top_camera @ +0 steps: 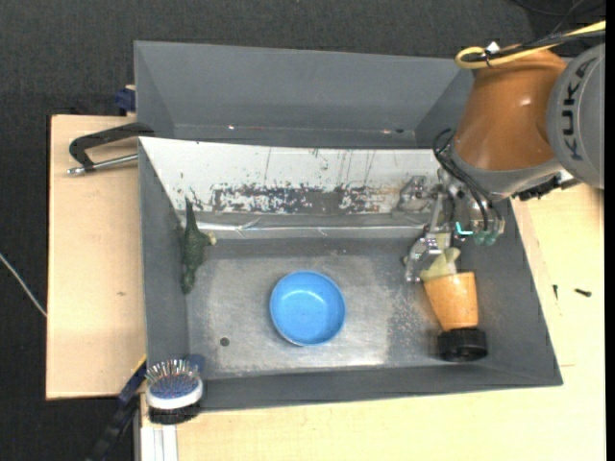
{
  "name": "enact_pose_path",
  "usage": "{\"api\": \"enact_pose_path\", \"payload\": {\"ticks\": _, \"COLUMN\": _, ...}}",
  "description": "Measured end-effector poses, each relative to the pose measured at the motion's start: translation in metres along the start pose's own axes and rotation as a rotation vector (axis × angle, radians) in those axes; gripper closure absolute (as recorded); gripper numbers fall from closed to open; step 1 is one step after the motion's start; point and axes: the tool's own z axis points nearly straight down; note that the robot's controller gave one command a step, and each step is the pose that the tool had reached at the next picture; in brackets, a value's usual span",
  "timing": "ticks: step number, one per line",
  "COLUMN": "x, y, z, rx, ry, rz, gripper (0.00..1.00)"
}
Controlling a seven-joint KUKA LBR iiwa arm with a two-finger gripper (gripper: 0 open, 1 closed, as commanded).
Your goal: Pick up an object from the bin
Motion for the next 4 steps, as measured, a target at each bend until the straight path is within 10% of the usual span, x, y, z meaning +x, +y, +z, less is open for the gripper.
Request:
{"api": "enact_pose_path", "payload": {"ticks": 1, "x": 0.025, "y": -0.072, "z": 0.064, "rx": -0.006, "ry": -0.013, "rz": 0.077, "gripper": 0.00}}
{"api": "enact_pose_path", "payload": {"ticks": 2, "x": 0.025, "y": -0.070, "z": 0.065, "rx": -0.013, "ry": -0.010, "rz": 0.080, "gripper": 1.00}}
{"api": "enact_pose_path", "payload": {"ticks": 4, "x": 0.030, "y": -0.066, "z": -0.100, "rx": 0.003, "ry": -0.022, "rz": 0.057, "gripper": 1.00}}
